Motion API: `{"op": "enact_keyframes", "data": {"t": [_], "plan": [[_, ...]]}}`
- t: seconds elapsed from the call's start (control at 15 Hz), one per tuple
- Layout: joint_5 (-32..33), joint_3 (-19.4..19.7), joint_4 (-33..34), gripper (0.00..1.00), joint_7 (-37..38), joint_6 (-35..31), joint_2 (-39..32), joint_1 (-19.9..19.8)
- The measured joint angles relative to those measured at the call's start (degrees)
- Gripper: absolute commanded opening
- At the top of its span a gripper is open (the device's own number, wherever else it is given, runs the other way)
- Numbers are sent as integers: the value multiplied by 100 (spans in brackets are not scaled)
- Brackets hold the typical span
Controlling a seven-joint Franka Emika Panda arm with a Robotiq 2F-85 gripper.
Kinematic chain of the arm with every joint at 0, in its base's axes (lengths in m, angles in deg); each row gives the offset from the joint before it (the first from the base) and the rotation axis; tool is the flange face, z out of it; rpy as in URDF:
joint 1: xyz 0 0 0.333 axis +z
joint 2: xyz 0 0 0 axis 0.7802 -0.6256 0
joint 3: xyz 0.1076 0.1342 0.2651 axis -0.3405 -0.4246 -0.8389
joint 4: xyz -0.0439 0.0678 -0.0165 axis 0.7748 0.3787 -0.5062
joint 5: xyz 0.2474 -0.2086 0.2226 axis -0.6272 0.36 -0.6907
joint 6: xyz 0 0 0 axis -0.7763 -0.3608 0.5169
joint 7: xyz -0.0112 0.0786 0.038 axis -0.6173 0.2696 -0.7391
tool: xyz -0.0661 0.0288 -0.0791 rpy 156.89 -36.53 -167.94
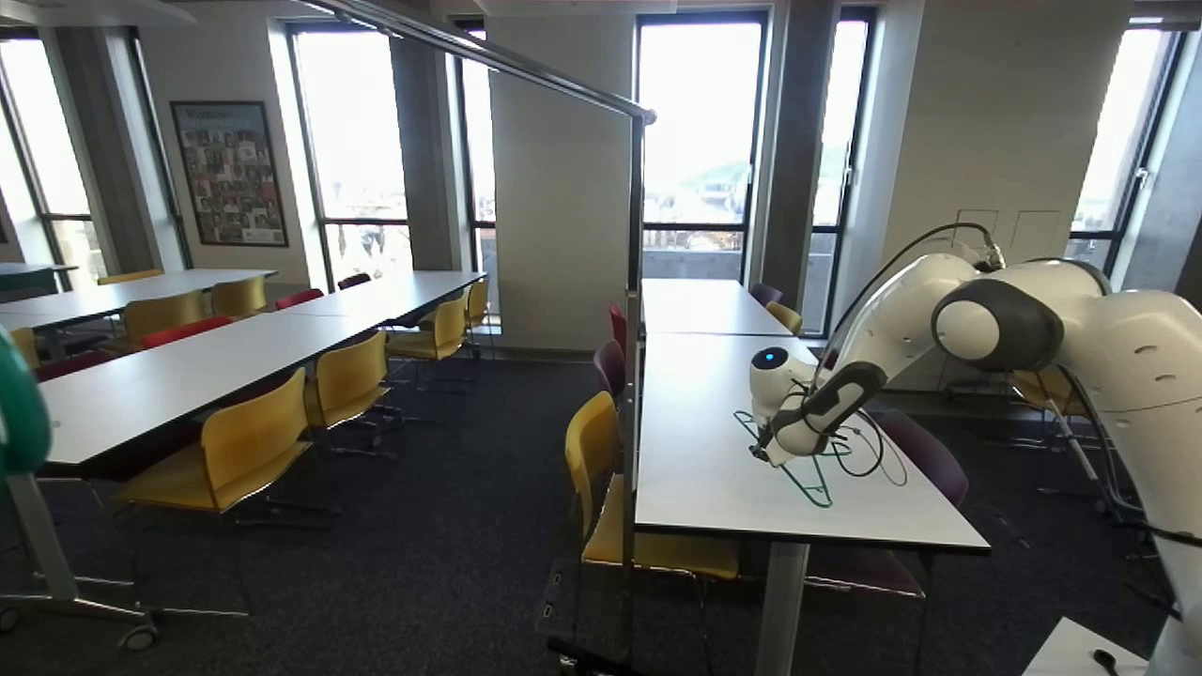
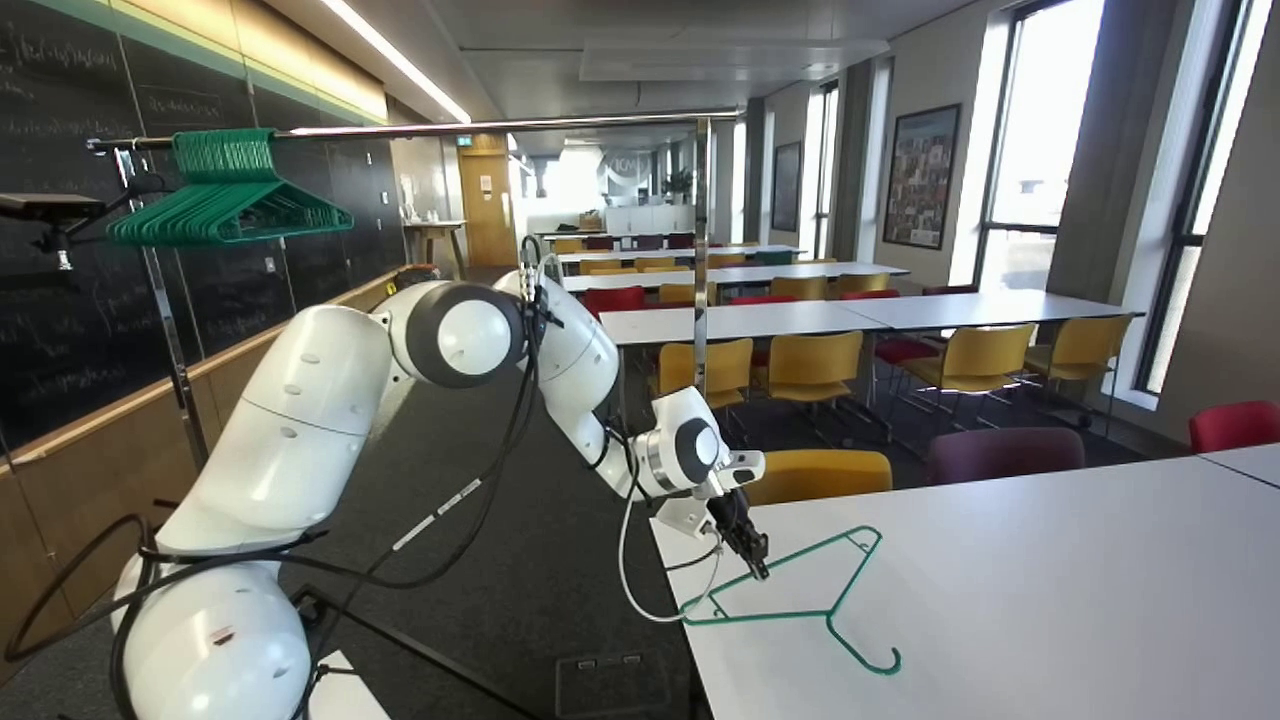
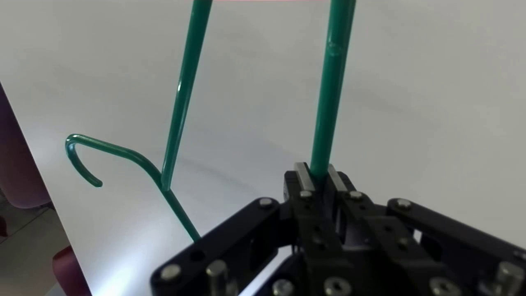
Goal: Put one green hanger on the table
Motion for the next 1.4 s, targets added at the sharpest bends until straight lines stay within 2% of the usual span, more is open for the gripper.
{"op": "enact_keyframes", "data": {"t": [0.53, 0.73, 0.8, 0.87, 1.4], "plan": [[-223, 277, 648, 3, -101, 252, -810, 238], [-625, 276, 747, 3, -392, 244, -890, 229], [-783, 271, 766, 24, -518, 244, -896, 220], [-926, 265, 782, 36, -636, 244, -901, 208], [-1577, 265, 847, 96, -1200, 244, -925, 188]]}}
